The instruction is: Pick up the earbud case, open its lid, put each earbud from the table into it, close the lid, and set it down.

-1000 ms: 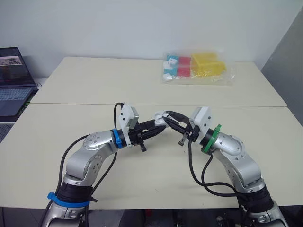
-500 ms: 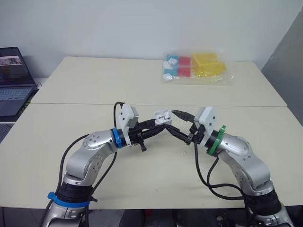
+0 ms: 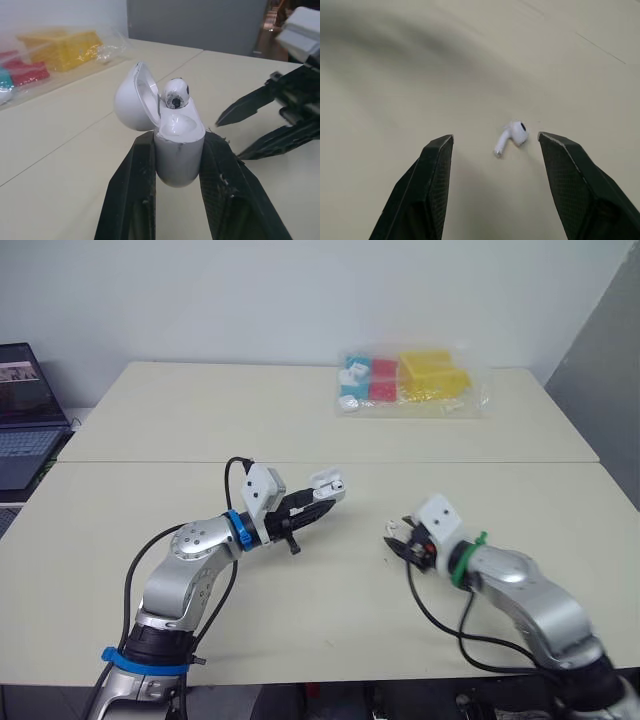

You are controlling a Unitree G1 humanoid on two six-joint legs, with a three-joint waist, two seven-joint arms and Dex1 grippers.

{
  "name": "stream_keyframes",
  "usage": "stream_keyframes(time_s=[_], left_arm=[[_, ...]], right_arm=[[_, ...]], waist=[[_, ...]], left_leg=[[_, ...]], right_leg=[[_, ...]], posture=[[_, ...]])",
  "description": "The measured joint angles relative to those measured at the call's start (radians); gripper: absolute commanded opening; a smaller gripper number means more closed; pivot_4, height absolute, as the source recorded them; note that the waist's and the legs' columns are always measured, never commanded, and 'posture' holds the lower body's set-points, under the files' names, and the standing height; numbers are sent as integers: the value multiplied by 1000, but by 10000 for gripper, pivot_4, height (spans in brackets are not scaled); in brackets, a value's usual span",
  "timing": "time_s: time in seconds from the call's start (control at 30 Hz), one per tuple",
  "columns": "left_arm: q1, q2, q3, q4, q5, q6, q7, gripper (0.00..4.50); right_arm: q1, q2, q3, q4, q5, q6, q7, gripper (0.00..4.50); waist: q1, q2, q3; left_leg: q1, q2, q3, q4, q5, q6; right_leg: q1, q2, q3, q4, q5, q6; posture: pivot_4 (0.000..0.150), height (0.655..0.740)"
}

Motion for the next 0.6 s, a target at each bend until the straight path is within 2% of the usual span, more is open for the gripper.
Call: stream_keyframes(time_s=[0.27, 0.47, 0.57, 0.6], left_arm=[[15, 4, 0, -1, 0, 2, 1, 8130], [16, 4, 10, -2, -10, 19, 16, 8130], [16, 5, 11, -2, -10, 19, 17, 8130], [18, 5, 11, -2, -10, 19, 18, 8130]], right_arm=[[-42, 101, -3, 139, -81, 44, -111, 27927], [-35, 150, -21, 162, -94, 30, -128, 27927], [-23, 158, -22, 163, -102, 18, -127, 22163], [-20, 163, -22, 160, -101, 20, -125, 18562]], waist=[[5, 0, 0], [3, 0, 0], [1, 0, 0], [1, 0, 0]], left_leg=[[-1, 0, 1, 0, 0, 0], [0, 0, 0, 0, 0, 0], [0, 0, 0, 0, 0, 0], [0, 0, 0, 0, 0, 0]], right_leg=[[0, -2, 0, -2, 0, 1], [0, 0, 0, 0, 0, 1], [0, 0, 0, 0, 0, 1], [0, 0, 0, 0, 0, 1]], posture=[[1500, 7400], [1500, 7400], [1500, 7400], [1500, 7400]])
